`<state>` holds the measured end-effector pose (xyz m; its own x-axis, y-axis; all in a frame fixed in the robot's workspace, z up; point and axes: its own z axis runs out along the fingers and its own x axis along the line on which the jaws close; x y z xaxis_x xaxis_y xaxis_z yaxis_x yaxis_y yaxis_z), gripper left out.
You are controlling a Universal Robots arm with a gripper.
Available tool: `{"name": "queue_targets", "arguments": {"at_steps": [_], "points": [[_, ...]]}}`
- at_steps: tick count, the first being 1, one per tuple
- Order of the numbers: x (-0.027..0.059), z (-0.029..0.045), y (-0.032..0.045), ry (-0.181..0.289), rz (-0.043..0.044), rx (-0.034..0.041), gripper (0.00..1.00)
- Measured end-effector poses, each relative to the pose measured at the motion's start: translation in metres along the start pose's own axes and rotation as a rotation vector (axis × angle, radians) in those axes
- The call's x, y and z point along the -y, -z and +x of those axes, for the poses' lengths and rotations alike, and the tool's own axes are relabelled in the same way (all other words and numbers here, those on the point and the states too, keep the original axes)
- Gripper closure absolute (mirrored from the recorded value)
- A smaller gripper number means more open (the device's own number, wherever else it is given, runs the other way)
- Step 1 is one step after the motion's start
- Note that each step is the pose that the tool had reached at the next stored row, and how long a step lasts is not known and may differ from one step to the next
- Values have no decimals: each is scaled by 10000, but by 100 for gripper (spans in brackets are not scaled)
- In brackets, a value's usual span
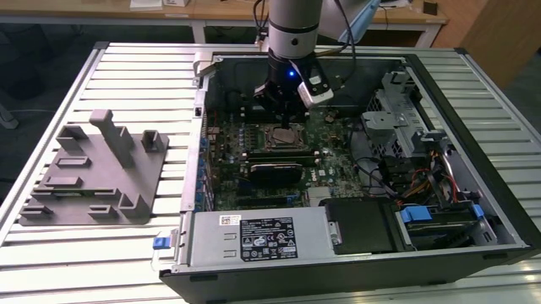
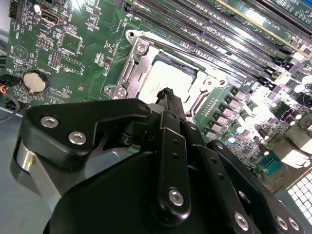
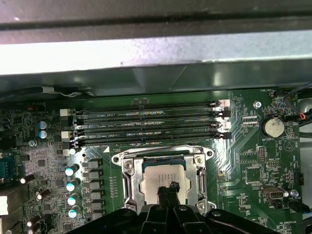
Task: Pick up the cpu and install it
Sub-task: 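Install the second cpu locking lever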
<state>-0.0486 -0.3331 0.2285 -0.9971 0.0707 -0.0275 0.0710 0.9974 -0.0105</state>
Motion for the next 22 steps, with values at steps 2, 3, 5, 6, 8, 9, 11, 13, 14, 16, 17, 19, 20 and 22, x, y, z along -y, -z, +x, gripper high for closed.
{"name": "queue_targets", "arguments": {"at_steps": [2,3,5,6,8,9,11,13,14,16,17,19,20,22], "points": [[0,0,0,0,0,0,89],[0,0,3,0,2,-1,89],[0,0,25,-1,1,-1,89],[1,-1,39,-1,1,0,89],[1,-2,69,0,2,-1,89],[1,-2,76,0,1,-1,89],[1,-2,76,0,-2,1,89],[8,-3,78,1,1,-1,89],[14,-4,77,1,0,0,89],[37,-5,77,0,1,-1,89],[49,-7,77,0,0,0,89],[78,-12,76,0,-1,0,89],[93,-14,76,0,0,0,89],[125,-19,75,-1,0,0,89]]}}
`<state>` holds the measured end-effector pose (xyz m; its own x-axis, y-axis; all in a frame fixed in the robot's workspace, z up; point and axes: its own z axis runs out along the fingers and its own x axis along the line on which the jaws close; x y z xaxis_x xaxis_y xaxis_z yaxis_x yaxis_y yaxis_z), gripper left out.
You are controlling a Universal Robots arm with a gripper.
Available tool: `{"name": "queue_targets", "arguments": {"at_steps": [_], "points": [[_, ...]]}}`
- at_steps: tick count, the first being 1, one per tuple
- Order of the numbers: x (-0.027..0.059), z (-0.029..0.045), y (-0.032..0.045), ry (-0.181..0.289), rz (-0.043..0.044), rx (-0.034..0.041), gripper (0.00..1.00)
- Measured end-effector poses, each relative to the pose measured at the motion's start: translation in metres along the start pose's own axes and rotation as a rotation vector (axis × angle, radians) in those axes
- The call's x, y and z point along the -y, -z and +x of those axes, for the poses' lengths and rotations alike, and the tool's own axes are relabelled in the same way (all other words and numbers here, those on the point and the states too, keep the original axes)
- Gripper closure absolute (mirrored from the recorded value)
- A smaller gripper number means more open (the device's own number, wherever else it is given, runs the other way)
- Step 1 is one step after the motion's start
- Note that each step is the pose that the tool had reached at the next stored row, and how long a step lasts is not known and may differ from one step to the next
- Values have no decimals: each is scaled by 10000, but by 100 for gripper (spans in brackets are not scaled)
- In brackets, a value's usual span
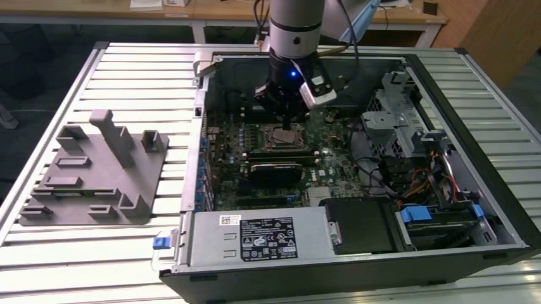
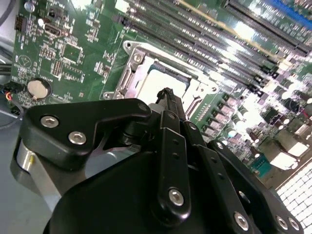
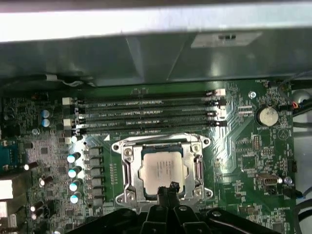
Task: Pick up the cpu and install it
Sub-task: 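Install the second cpu locking lever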
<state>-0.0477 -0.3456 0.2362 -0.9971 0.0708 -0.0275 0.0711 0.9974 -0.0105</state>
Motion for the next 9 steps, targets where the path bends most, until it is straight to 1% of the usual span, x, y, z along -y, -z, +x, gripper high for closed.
{"name": "queue_targets", "arguments": {"at_steps": [9], "points": [[158,-25,-4,0,-1,0,89]]}}
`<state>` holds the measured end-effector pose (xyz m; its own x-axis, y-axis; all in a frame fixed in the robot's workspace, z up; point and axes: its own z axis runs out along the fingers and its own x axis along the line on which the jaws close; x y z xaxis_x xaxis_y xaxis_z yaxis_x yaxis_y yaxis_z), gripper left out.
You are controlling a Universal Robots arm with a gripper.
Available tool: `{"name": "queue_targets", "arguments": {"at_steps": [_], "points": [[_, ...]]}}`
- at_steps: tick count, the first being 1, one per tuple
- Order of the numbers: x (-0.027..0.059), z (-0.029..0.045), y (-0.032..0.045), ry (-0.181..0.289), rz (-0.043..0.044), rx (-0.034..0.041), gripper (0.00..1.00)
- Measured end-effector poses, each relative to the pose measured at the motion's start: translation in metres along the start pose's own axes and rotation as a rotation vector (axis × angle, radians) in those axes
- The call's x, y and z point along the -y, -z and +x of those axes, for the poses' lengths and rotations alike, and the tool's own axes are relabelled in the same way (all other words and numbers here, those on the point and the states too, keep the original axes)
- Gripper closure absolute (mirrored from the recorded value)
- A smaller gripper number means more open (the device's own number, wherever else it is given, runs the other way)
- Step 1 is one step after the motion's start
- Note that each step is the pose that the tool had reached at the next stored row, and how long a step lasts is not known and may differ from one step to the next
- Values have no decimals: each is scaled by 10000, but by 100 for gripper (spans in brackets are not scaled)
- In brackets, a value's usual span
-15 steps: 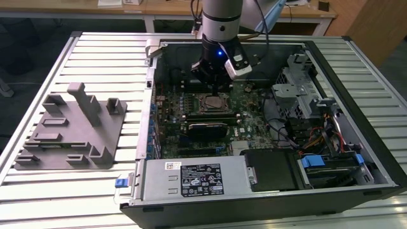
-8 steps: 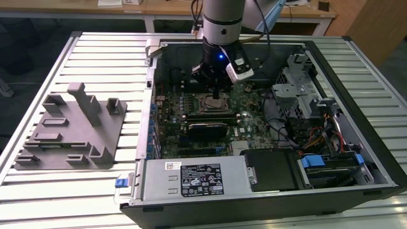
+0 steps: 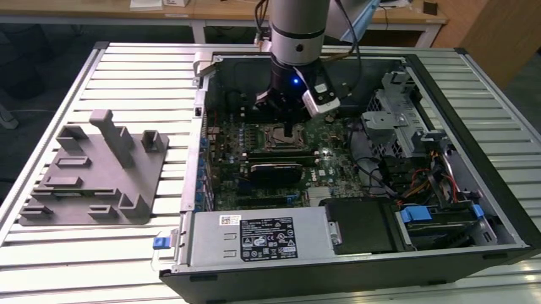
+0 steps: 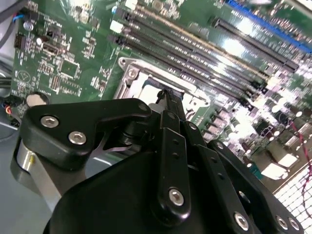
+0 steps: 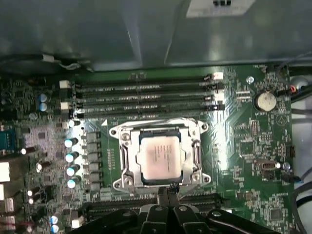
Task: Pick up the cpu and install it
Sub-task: 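Install the second cpu locking lever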
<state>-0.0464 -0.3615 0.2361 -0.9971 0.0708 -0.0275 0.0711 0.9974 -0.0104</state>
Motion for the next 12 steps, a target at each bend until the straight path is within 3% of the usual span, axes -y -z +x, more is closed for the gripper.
{"name": "queue_targets", "arguments": {"at_steps": [12], "points": [[147,-11,-29,0,-22,-1,89]]}}
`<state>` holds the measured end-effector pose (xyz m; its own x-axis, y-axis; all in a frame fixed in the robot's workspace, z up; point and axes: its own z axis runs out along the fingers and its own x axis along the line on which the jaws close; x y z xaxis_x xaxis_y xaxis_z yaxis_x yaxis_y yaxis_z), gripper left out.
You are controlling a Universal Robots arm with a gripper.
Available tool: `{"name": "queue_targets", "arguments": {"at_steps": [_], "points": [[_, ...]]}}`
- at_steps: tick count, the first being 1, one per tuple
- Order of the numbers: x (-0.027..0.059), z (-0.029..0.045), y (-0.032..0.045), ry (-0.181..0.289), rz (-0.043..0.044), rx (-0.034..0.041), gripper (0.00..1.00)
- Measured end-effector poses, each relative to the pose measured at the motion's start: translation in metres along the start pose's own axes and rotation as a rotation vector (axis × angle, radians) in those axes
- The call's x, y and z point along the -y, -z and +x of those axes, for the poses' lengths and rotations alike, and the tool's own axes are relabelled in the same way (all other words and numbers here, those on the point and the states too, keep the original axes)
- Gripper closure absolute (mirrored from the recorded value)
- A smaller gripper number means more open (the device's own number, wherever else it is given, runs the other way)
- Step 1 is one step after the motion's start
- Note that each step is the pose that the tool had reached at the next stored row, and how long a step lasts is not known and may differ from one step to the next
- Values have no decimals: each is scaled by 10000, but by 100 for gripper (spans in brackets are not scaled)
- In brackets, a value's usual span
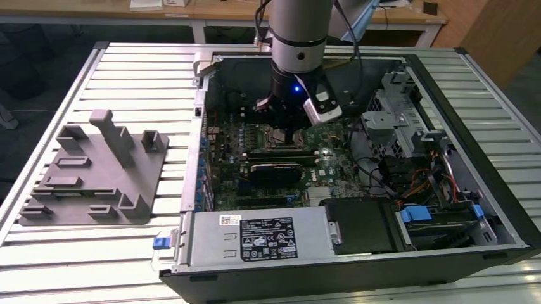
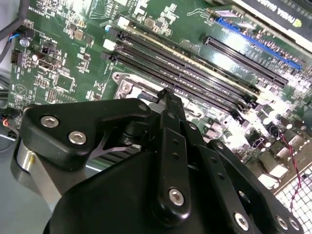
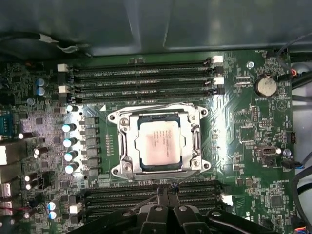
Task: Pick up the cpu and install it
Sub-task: 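Install the second cpu locking lever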
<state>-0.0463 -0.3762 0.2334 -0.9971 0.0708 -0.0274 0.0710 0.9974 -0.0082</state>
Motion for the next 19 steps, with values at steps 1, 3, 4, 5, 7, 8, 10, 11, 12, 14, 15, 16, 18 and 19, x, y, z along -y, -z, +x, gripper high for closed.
{"name": "queue_targets", "arguments": {"at_steps": [1,3,4,5,7,8,10,11,12,14,15,16,18,19], "points": [[8,0,-5,0,-13,-1,89],[23,2,-15,-1,-43,-3,89],[30,4,-19,-2,-58,-5,89],[38,6,-23,-3,-73,-5,89],[55,11,-31,-4,-112,-8,89],[63,15,-35,-5,-138,-11,89],[81,26,-44,-7,-209,-15,89],[89,32,-48,-7,-252,-18,89],[98,39,-51,-7,-300,-21,89],[114,57,-59,-11,-397,-29,89],[122,64,-63,-11,-454,-32,89],[131,72,-67,-13,-510,-37,89],[152,84,-74,-18,-663,-48,89],[162,90,-78,-20,-746,-53,89]]}}
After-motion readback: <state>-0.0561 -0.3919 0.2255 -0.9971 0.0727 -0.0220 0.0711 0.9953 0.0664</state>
